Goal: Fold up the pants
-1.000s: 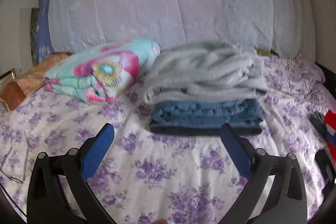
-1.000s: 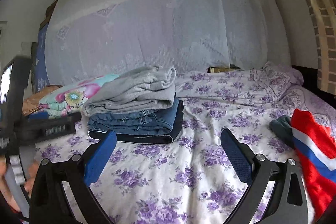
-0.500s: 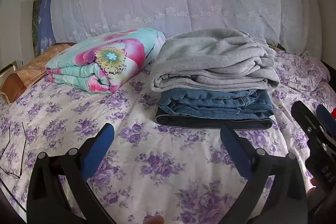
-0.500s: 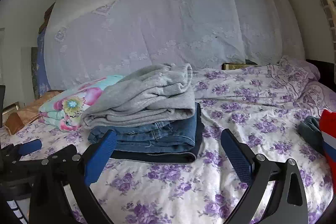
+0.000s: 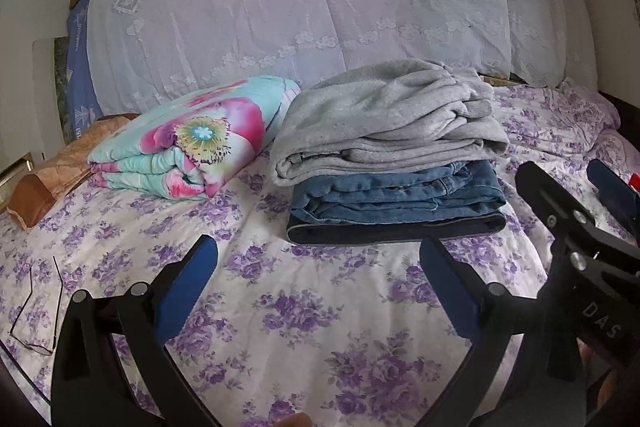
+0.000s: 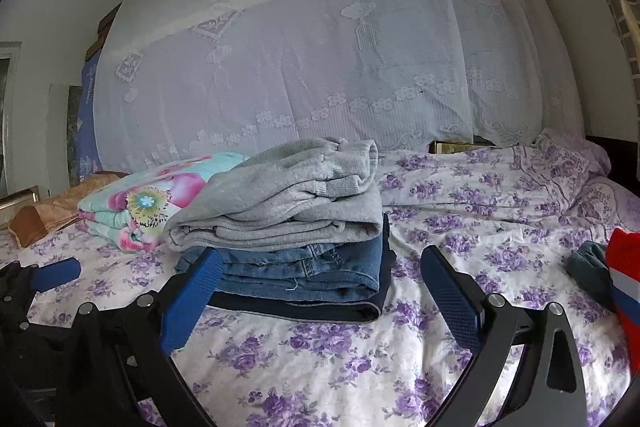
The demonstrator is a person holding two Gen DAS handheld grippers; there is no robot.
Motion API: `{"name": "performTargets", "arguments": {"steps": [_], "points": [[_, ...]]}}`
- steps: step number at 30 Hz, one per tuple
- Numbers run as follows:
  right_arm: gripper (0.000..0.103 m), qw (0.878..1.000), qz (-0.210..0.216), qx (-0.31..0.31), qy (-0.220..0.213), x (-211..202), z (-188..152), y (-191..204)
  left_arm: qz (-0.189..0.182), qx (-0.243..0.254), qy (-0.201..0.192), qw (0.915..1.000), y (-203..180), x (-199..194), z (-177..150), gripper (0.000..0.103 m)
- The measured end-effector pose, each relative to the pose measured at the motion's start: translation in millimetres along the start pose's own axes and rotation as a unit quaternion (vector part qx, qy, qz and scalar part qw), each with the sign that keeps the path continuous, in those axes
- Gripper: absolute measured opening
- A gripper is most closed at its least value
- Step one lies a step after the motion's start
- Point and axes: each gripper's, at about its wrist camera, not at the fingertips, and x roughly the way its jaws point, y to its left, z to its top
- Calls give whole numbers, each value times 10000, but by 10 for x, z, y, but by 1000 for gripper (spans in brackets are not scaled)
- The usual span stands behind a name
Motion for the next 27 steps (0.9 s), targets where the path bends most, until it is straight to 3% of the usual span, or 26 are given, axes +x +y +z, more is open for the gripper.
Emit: {"name": "performTargets", "arguments": {"steps": [27], "points": [[100, 9999, 9, 35, 109, 50, -31, 2, -5, 11, 36, 10000, -7, 6, -16, 98]]}}
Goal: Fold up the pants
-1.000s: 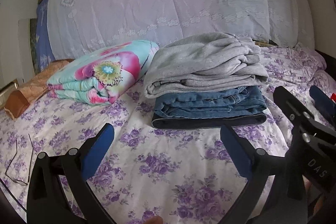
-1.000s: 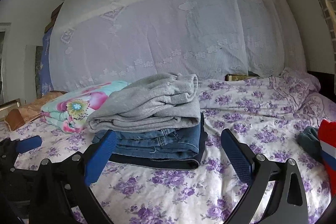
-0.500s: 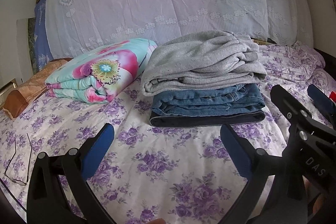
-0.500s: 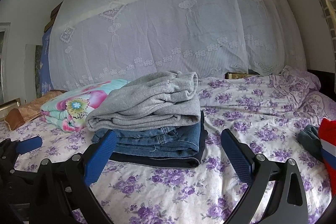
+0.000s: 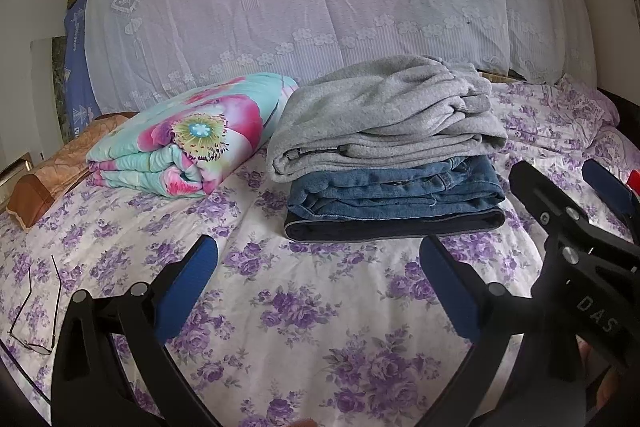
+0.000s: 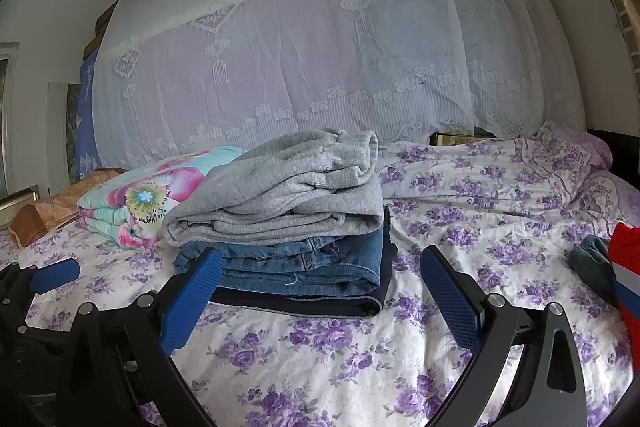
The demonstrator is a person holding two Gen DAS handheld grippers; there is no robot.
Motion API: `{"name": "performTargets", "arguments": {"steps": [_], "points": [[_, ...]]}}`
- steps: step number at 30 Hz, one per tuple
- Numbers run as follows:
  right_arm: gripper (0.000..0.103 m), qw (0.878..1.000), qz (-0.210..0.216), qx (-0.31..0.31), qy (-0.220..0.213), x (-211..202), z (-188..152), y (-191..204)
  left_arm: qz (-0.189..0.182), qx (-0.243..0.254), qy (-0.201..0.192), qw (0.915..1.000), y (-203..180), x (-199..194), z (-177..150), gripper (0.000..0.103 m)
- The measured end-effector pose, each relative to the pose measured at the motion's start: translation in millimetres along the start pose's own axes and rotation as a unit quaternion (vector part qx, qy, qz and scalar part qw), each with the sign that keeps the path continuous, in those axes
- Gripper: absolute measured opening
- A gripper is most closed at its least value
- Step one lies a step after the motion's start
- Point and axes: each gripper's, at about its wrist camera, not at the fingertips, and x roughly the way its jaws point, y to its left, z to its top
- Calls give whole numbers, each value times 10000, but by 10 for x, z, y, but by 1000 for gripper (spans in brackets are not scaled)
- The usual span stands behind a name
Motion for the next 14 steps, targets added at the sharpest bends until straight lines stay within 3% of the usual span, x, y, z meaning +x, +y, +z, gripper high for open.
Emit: {"name": "performTargets", "arguments": {"steps": [5, 14], "points": [[100, 10000, 9, 77, 31, 8, -5, -23, 55, 27, -183, 9998, -22, -57, -20, 98], [100, 9999, 10, 87, 74, 21, -4, -34, 114, 21, -2, 9999, -5, 20, 0, 98]]}}
